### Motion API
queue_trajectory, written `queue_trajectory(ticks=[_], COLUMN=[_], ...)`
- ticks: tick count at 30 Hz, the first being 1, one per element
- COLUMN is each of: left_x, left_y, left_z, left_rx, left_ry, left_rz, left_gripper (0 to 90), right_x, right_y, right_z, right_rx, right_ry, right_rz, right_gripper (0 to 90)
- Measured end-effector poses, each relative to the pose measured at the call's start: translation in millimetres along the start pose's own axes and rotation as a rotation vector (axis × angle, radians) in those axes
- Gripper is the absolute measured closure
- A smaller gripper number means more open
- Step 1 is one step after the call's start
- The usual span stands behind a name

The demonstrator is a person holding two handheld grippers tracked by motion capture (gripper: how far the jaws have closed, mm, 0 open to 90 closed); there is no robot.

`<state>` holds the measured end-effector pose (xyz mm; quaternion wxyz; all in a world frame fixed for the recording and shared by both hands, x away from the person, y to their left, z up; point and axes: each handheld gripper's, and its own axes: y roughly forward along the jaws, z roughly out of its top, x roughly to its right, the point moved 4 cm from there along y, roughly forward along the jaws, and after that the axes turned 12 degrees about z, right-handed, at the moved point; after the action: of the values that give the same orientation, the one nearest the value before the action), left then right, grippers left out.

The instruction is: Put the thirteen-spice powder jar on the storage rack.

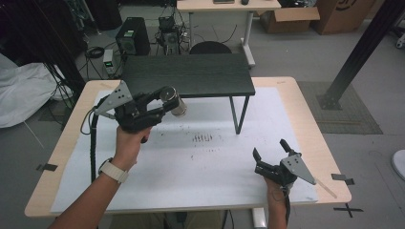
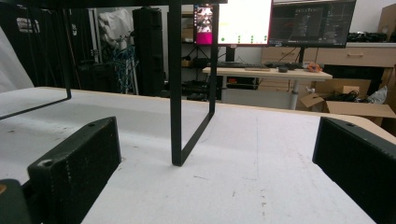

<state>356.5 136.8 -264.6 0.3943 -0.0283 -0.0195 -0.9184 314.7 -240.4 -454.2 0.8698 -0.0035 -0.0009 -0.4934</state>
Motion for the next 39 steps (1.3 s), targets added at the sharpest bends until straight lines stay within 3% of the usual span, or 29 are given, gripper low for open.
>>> queue_trajectory(ticks=[11,23,32,39], left_x=[-7.2,-14.7,-25.4,-34.5], left_y=[11.6,36.3,69.3,97.5], left_z=[26.1,55.3,74.6,78.6], left_rx=[0.022,0.04,0.031,0.003], left_ry=[0.01,0.039,0.056,0.076], left_rz=[-0.004,0.003,0.013,0.035], left_gripper=[49.3,49.4,49.4,49.4], right_x=[0.1,-0.1,-0.2,-0.2], right_y=[0.2,0.1,0.0,-0.2], right_z=[0.0,0.0,-0.1,-0.1], right_rx=[-0.002,-0.001,-0.001,0.001], right_ry=[-0.001,-0.001,-0.001,-0.002], right_rz=[0.0,-0.001,0.0,-0.001], right_gripper=[0.8,0.3,0.2,0.2])
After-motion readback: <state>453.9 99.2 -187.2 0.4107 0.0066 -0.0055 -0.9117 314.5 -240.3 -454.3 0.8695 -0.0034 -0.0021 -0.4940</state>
